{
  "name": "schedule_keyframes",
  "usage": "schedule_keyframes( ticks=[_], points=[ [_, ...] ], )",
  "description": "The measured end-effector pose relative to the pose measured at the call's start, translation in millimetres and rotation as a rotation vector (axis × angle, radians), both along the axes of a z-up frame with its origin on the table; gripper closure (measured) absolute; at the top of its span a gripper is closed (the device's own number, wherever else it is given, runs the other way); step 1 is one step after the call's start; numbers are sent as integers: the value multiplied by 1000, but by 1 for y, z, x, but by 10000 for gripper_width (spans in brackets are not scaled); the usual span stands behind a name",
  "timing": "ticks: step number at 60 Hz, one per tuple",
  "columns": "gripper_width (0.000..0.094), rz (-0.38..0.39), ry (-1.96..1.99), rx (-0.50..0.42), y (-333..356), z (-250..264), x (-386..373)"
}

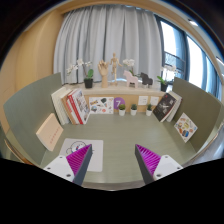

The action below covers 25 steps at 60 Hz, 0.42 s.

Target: Arrange mouse

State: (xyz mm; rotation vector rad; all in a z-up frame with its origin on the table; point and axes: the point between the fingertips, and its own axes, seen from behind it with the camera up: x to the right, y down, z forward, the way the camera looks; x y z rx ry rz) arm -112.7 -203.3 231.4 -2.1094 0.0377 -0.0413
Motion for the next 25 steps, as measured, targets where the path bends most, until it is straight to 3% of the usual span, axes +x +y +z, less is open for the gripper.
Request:
schedule_keyframes(
  ticks=[25],
  points=[
    [83,-44,29,-27,-42,-21,62]
  ],
)
